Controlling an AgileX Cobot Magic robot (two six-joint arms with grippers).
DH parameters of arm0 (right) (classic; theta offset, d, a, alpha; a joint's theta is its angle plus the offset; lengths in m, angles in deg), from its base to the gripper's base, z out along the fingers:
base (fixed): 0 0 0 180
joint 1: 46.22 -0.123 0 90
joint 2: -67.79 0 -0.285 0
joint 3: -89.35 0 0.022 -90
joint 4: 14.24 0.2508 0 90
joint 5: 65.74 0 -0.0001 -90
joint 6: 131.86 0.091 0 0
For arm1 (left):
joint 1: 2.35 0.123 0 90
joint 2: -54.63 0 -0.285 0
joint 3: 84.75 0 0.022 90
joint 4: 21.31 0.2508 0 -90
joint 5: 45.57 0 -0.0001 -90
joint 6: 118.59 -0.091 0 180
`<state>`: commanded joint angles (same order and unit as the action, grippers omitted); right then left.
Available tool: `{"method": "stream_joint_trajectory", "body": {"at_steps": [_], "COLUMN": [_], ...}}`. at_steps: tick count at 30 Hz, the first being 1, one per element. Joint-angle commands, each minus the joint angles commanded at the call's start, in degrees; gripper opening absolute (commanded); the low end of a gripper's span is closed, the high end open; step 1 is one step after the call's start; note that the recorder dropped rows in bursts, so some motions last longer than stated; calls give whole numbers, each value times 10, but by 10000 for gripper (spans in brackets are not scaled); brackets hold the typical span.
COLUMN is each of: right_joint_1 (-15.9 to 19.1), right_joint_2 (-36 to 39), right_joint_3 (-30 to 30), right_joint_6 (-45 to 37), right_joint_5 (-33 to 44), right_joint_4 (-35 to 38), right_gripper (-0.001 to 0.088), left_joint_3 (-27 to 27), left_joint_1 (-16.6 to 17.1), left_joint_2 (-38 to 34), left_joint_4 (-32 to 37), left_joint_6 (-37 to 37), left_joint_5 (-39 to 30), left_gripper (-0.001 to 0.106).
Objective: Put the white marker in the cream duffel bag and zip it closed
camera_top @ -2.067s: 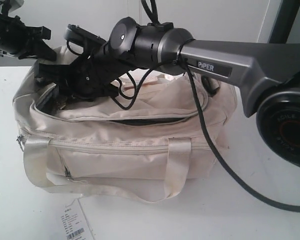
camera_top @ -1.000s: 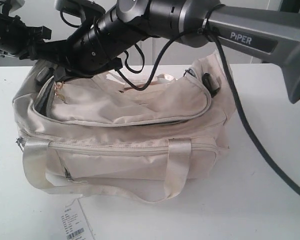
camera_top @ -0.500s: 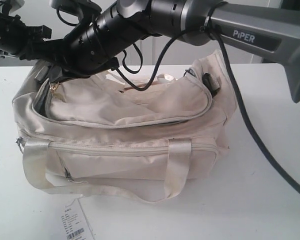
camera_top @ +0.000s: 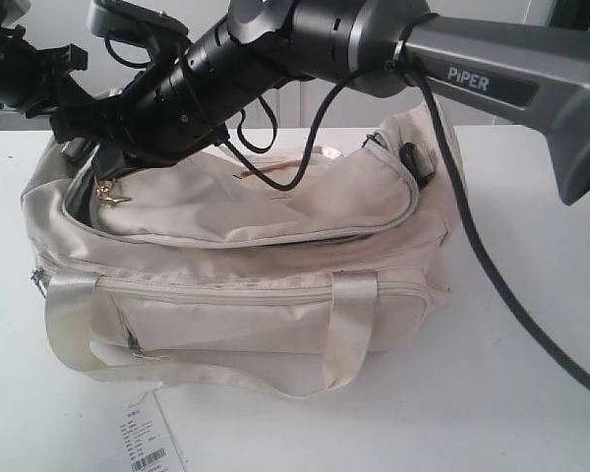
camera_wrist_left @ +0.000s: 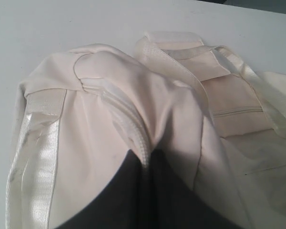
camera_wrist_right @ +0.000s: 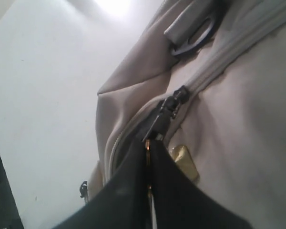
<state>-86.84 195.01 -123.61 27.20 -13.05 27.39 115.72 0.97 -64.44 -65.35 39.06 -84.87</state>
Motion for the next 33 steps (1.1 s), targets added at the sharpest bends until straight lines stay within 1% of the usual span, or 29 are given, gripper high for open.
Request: {"method": "stream_joint_trajectory", "body": {"at_steps": [10, 13, 16, 21, 29, 33], "right_joint_1": [0, 0, 1, 0, 1, 1], "right_joint_2": [-6, -14, -16, -17, -19, -19], "right_joint_3": [0, 0, 0, 0, 0, 0], "right_joint_6": [-33, -65, -63, -74, -74, -75], "right_joint_5": [15, 26, 25, 60, 60, 89], "right_joint_4": [2, 4, 1, -3, -3, -3], "right_gripper": [0, 0, 0, 0, 0, 0], "left_joint_3": [0, 0, 0, 0, 0, 0], "left_joint_1": [0, 0, 0, 0, 0, 0], "left_joint_2": [0, 0, 0, 0, 0, 0], "left_joint_4": [0, 0, 0, 0, 0, 0], "left_joint_6": [1, 1, 1, 1, 1, 1], "left_joint_5": [12, 15, 15, 16, 18, 18], "left_gripper": [6, 6, 6, 6, 6, 6]}}
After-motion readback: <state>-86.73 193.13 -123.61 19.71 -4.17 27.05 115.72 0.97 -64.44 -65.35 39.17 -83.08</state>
